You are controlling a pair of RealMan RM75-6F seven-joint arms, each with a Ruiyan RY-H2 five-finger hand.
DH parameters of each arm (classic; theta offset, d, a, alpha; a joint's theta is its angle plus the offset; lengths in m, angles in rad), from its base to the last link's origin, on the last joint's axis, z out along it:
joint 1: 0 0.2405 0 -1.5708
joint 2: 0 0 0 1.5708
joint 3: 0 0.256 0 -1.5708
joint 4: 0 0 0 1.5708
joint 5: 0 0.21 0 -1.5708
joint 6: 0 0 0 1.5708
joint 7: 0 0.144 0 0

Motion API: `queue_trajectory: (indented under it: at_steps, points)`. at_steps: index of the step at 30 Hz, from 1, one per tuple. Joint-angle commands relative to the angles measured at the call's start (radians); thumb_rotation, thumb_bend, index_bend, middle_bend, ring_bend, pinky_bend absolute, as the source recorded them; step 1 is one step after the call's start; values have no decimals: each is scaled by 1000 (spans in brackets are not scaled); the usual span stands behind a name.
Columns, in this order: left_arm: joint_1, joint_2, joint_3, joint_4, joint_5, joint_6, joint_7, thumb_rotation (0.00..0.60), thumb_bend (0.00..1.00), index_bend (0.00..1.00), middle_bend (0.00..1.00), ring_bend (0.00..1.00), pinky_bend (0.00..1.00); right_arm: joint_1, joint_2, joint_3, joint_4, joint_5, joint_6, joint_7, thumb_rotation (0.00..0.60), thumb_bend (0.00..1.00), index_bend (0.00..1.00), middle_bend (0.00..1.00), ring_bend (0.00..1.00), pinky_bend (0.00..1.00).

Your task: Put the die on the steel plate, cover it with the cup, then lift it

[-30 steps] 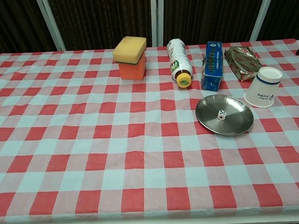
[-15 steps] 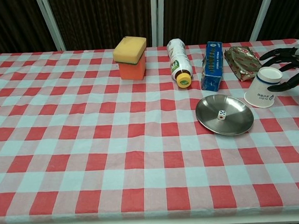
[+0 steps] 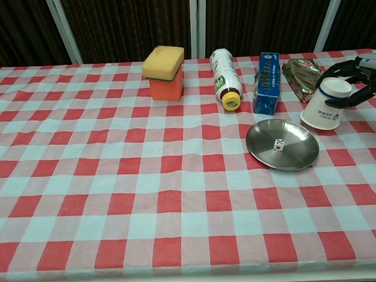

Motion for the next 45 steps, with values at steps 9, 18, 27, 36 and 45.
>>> queue_trajectory:
  at_steps: [9, 18, 27, 36, 45]
  points:
    - [-1, -3, -1, 3, 0, -1, -2, 600, 27, 193, 144, 46, 32, 6, 72, -64, -201, -179, 133, 26, 600, 259, 488, 283, 62, 108]
    - [3, -10, 2, 15, -6, -5, -13, 600, 27, 193, 145, 46, 32, 45, -10, -101, -137, -171, 64, -22, 600, 259, 488, 282, 62, 108]
    - [3, -13, 0, 20, -6, -7, -14, 600, 27, 193, 145, 46, 32, 69, -70, -71, -33, -125, 56, -35, 600, 260, 488, 282, 63, 108]
    - [5, -13, 0, 19, -9, -7, -11, 600, 27, 193, 145, 46, 32, 79, -30, -155, -93, -234, 84, 27, 600, 268, 488, 283, 62, 107]
    - [5, -15, 0, 24, -10, -8, -17, 600, 27, 193, 145, 46, 32, 86, -83, -117, -9, -178, 92, 9, 600, 271, 488, 283, 63, 106]
